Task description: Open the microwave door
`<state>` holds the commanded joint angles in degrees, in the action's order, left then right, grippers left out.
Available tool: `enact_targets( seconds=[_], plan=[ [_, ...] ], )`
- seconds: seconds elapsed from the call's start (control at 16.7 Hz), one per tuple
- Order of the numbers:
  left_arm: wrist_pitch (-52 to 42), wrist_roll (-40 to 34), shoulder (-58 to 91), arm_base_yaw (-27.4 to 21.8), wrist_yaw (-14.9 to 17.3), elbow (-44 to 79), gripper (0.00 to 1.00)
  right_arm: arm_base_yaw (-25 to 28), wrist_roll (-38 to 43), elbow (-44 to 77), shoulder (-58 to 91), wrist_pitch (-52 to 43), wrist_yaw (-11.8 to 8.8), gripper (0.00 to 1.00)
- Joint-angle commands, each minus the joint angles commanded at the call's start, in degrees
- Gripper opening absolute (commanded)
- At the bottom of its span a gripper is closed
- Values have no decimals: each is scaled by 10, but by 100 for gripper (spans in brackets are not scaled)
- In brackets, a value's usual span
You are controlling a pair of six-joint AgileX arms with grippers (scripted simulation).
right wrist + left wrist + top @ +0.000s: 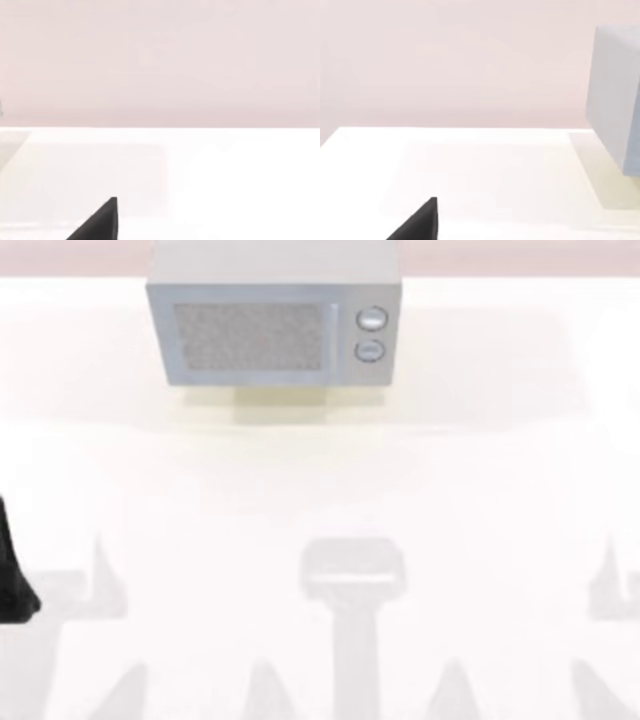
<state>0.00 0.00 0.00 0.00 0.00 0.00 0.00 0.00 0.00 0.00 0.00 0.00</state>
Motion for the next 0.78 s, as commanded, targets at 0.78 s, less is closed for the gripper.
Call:
enact_targets(
  seconds=[0.78],
  plan=[
    [-200, -28, 258, -87, -30, 279, 100, 0, 0, 0, 0, 0, 0, 100]
  ],
)
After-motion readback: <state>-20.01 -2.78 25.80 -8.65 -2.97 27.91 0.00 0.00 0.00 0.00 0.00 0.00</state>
